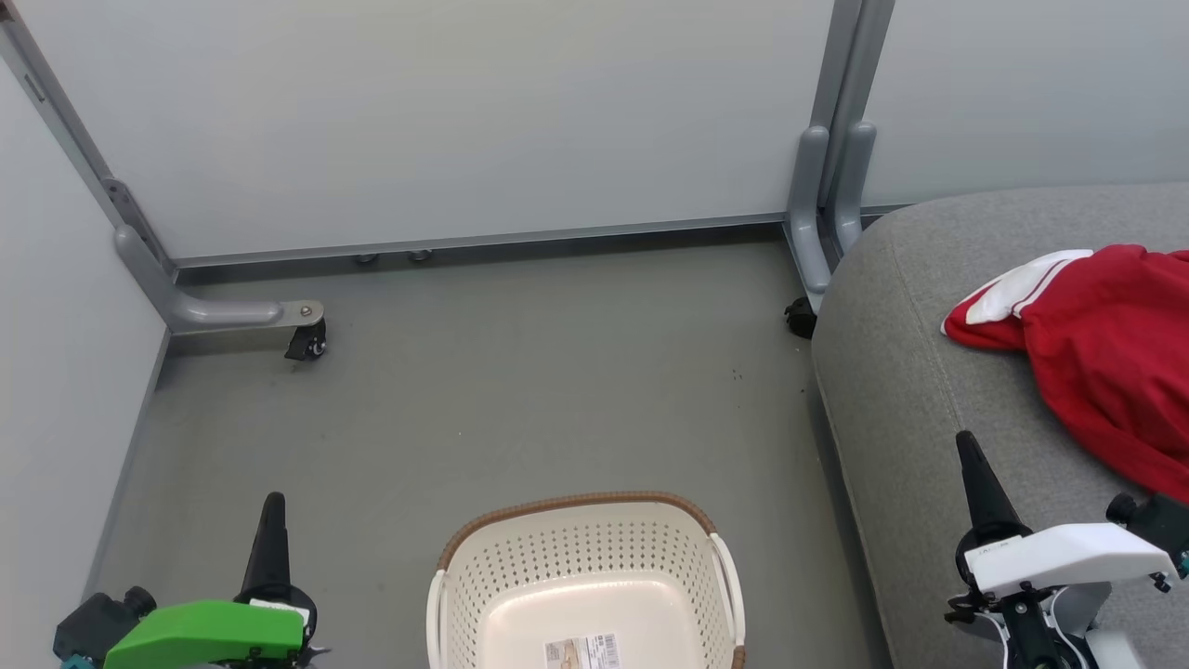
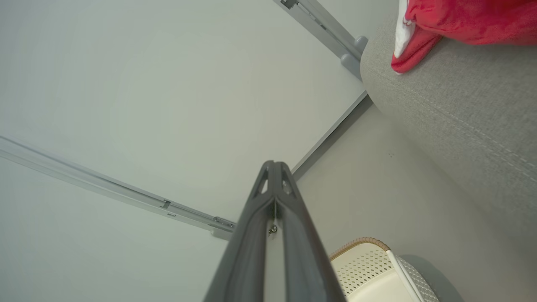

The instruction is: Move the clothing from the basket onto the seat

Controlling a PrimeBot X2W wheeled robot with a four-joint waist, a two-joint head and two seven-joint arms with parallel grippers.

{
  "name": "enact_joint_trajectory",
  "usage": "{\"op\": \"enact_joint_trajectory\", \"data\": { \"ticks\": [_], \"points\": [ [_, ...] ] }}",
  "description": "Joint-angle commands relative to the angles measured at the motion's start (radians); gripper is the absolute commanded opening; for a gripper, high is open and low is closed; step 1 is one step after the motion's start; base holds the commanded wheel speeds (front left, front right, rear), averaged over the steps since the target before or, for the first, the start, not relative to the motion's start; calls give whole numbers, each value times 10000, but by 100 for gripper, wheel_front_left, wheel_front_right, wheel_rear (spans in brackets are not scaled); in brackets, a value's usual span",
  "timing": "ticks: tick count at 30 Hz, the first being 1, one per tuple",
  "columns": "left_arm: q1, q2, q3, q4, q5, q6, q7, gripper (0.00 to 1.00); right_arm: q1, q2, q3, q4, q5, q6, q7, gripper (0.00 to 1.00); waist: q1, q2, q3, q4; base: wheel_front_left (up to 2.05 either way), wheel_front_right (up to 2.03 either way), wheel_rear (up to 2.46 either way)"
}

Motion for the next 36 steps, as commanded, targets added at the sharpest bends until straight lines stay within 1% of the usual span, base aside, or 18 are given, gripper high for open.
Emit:
{"op": "enact_joint_trajectory", "data": {
  "ticks": [1,21,36],
  "points": [
    [-306,41,95,-138,-264,-27,61,0,-283,-3,-63,-46,311,-5,67,0,0,0,12,-6,0,0,0],
    [-628,51,340,-144,-1875,-60,590,0,-550,112,-345,164,2360,-3,597,0,0,0,166,-74,0,0,0],
    [-827,57,482,-144,-2882,-83,928,0,-720,200,-539,304,3647,-4,947,0,0,0,280,-125,0,0,0]
  ]
}}
